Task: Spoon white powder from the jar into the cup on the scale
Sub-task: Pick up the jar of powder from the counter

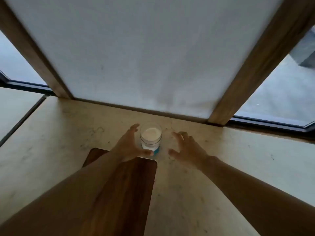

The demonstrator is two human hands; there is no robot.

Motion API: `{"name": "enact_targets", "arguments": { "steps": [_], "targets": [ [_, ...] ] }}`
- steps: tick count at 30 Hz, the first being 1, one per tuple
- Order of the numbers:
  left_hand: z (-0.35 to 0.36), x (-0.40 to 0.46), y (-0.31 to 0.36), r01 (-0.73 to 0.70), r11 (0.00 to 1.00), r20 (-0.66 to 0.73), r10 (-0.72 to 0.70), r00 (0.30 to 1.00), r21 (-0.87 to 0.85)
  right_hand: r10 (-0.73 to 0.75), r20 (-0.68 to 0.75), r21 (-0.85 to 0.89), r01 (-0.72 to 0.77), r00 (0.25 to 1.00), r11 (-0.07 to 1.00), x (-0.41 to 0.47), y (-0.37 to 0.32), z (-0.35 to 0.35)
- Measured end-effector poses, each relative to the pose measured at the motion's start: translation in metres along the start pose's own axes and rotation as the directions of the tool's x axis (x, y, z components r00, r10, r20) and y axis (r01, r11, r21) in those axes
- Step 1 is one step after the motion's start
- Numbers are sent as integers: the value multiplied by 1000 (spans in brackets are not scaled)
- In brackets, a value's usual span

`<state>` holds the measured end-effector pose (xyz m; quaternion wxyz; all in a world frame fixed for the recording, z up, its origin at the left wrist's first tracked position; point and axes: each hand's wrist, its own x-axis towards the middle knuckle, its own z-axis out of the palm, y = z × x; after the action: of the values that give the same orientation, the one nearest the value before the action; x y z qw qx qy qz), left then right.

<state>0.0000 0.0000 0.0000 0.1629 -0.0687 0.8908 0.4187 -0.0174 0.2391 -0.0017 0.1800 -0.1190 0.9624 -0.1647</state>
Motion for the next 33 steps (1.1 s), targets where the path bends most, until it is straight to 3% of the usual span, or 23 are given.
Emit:
{"name": "enact_targets", "arguments": {
  "steps": [8,14,33],
  "targets": [
    [21,19,-15,-96,982,-71,86,994,-160,-78,32,-36,79,996,996,16,0,14],
    [38,23,-15,-169,963,-115,147,982,-210,-95,-24,-24,94,995,995,19,6,19],
    [42,6,-6,-225,967,-169,203,965,-122,-80,-63,-49,77,995,996,-5,2,4]
  ]
}}
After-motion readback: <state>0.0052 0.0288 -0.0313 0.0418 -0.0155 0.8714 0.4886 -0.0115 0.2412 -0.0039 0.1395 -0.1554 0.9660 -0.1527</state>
